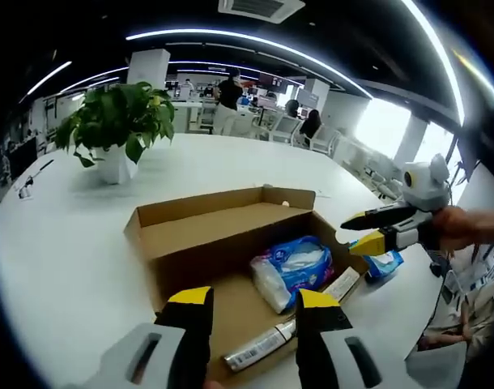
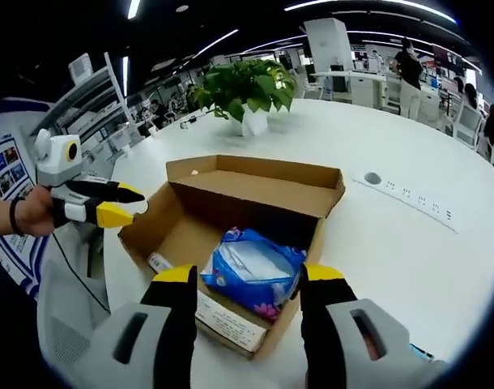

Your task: Operate the shoe box by opening the lid, removing the specified soft item, and placing it in the target area until the item is outside and the box remains undamaged.

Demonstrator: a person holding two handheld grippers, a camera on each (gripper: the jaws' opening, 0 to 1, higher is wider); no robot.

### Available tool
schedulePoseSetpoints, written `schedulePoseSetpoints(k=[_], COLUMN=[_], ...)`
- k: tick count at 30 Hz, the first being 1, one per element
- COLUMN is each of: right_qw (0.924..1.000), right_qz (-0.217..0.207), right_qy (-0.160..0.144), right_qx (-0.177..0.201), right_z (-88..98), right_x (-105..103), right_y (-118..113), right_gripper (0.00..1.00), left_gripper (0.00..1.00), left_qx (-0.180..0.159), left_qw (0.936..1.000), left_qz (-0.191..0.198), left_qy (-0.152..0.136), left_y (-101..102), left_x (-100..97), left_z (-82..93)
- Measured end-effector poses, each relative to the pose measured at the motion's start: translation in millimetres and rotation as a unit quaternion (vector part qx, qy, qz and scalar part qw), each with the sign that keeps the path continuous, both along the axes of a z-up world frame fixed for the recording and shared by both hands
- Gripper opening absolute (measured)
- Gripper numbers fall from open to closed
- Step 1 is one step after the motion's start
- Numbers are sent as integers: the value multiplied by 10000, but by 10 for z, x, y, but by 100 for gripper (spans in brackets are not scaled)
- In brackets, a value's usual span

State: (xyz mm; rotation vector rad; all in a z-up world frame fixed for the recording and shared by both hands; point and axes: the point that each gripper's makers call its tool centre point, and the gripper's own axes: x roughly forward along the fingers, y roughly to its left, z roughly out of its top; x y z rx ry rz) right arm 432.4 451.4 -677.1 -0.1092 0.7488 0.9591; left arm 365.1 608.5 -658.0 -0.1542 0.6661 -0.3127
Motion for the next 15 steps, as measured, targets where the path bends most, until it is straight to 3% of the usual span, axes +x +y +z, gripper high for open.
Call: schedulePoseSetpoints(k=[7,11,15], right_qw=[9909,9746,9618], right_qz=[1062,1719,2160], right_qy=[-206,-459,-524], right_qx=[-800,-1362,-1596], right_z=[-135,-193,-243], right_x=[57,71,113], right_y=[149,192,288], right_gripper=[54,55,55], left_gripper=[41,41,41], left_qx=[-86,-100,-79], left_qw=[9998,9995,9995], left_qz=[188,296,302], left_qy=[-4,14,40], left_y=[167,276,338], left_x=[-106,-195,-287], left_z=[-24,-46,-78])
